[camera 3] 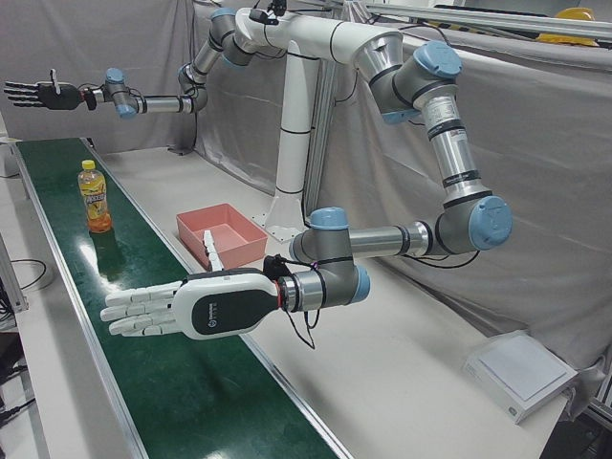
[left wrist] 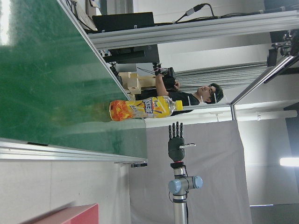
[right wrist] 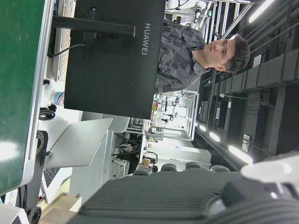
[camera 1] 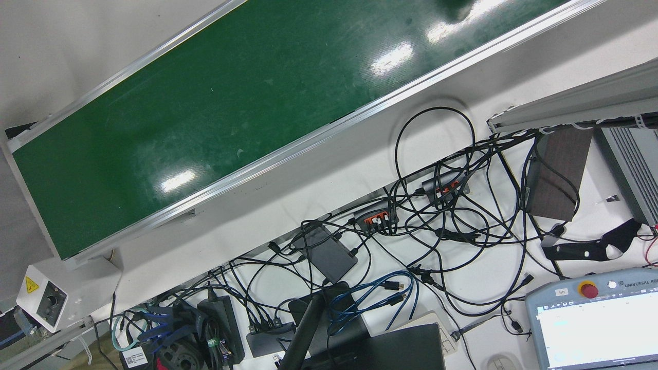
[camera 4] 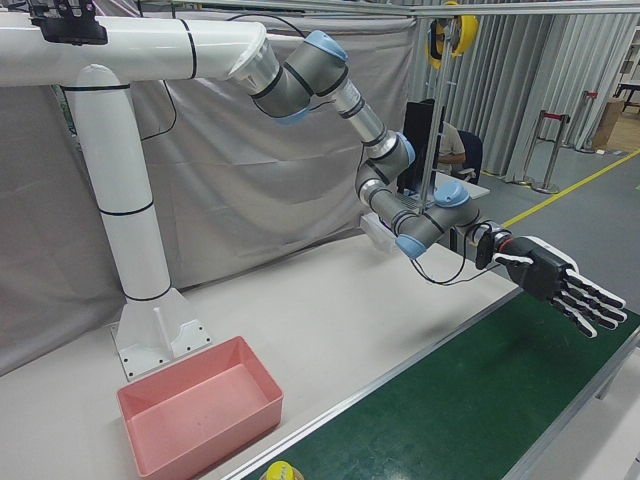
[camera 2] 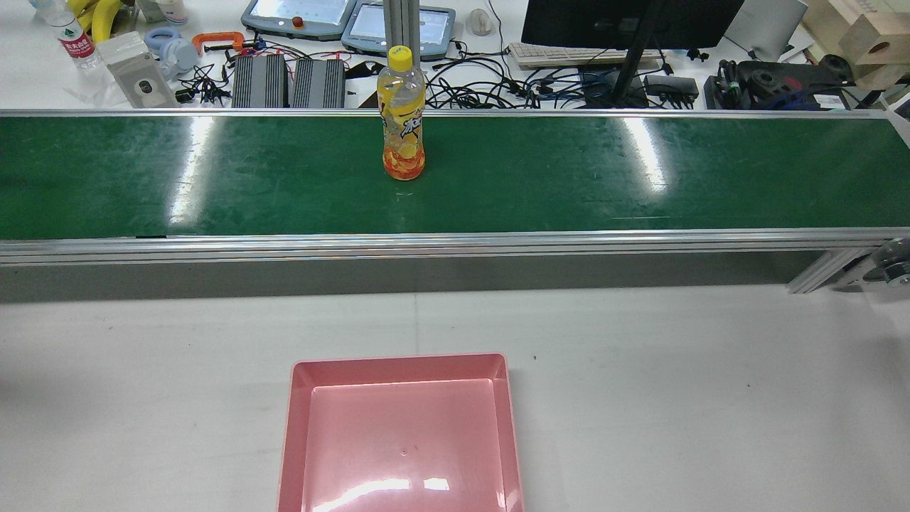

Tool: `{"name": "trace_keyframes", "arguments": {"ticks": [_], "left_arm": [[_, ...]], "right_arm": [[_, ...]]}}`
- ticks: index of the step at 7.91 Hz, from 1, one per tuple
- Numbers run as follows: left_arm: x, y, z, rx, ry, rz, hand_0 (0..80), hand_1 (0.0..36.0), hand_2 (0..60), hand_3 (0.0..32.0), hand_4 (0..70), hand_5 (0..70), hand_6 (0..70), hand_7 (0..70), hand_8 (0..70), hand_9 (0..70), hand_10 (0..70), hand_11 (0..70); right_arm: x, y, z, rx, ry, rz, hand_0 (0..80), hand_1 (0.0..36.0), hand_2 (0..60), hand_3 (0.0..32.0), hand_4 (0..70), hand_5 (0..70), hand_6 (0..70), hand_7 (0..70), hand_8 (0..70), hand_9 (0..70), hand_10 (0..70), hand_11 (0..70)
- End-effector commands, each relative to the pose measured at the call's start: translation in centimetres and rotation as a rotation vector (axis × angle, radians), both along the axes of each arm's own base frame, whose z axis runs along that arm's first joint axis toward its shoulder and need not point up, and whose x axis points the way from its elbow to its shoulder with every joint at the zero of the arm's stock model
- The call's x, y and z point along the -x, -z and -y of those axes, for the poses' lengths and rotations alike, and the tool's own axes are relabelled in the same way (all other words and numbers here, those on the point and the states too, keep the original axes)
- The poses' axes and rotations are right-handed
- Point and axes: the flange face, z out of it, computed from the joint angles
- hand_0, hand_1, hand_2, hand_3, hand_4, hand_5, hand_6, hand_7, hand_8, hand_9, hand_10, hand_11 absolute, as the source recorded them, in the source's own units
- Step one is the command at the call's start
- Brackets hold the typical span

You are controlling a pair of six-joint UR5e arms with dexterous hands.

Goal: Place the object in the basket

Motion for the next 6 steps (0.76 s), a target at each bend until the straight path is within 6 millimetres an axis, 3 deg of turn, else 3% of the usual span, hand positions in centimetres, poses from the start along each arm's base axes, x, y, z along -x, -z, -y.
{"name": "trace_keyframes", "arguments": {"ticks": [1,6], "left_arm": [[0.0,0.02,0.01,-0.001,0.0,0.0,46.0,10.1,0.0,0.0,0.0,1.8,0.0,0.0,0.0,0.9,5.0,8.8],[-0.13,0.27,0.18,-0.006,-0.002,-0.001,45.9,10.0,0.0,0.0,0.0,2.2,0.0,0.0,0.0,0.7,5.5,9.5]], "right_arm": [[0.0,0.0,0.0,0.0,0.0,0.0,0.0,0.0,0.0,0.0,0.0,0.0,0.0,0.0,0.0,0.0,0.0,0.0],[0.0,0.0,0.0,0.0,0.0,0.0,0.0,0.0,0.0,0.0,0.0,0.0,0.0,0.0,0.0,0.0,0.0,0.0]]}}
